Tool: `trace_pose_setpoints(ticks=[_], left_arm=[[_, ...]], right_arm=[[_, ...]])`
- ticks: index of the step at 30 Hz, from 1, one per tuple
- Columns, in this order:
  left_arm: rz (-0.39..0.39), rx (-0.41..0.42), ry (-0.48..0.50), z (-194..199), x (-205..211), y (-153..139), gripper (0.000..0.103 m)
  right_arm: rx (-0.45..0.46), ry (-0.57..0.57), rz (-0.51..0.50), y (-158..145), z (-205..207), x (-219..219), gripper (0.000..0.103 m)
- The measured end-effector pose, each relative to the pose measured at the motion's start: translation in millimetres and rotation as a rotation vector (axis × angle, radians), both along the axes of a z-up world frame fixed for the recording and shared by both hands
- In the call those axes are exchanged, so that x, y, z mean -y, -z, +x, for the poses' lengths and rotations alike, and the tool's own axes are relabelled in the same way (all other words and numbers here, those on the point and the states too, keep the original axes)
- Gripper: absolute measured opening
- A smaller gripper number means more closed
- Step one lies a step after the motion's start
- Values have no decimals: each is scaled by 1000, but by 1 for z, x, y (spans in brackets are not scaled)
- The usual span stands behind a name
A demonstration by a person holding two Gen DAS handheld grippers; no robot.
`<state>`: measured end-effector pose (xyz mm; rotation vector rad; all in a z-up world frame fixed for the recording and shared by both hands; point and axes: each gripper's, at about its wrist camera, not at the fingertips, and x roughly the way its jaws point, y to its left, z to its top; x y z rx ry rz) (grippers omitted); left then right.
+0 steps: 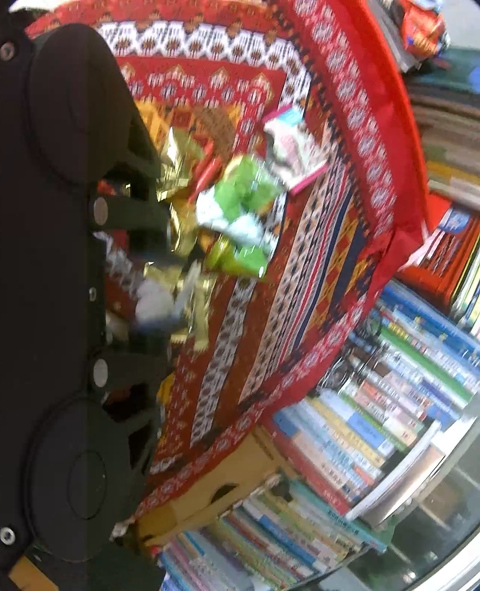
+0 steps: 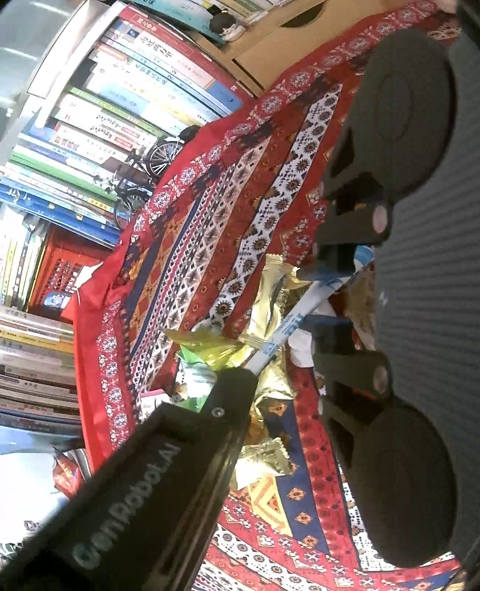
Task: Collect trash
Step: 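Grasp the gold foil wrapper with the left tool while the right tool grasps the white paper bag, then lift the gold foil wrapper with the left tool while the right tool lifts the paper bag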
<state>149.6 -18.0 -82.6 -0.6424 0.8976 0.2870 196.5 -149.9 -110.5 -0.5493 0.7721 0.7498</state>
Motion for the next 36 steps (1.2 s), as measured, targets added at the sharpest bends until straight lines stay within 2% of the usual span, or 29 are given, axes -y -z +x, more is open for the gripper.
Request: trace_pose_setpoints(ticks=[2, 3, 5, 7, 9, 11, 15, 18, 21, 27, 36], left_arm=[[81, -26, -39, -6, -1, 1, 56], [138, -61, -47, -8, -1, 4, 58], [187, -150, -75, -8, -4, 17, 60], [159, -231, -138, -9, -13, 34, 60], [96, -259, -203, -12, -23, 48, 60], [59, -263, -249, -13, -30, 58, 61], [78, -275, -270, -3, -33, 67, 60], [93, -254, -247, 2, -32, 66, 36], [71, -237, -227, 1, -30, 65, 29], [78, -216, -205, -8, -25, 52, 28], [96, -138, -122, -23, -16, 22, 28]], right_arm=[[14, 10, -4, 0, -1, 1, 17], [15, 19, -1, 0, -1, 3, 16], [-1, 44, 19, -2, 1, 6, 15], [-16, 60, 31, -3, 2, 10, 14], [-16, 68, 31, -2, 3, 12, 13], [-18, 80, 37, -2, 3, 14, 13], [-25, 99, 51, -3, 4, 18, 12], [-35, 115, 61, -4, 4, 20, 12], [-47, 133, 71, -6, 4, 21, 12], [-62, 180, 100, -14, 2, 25, 10], [-17, 237, 119, -38, -19, 31, 6]])
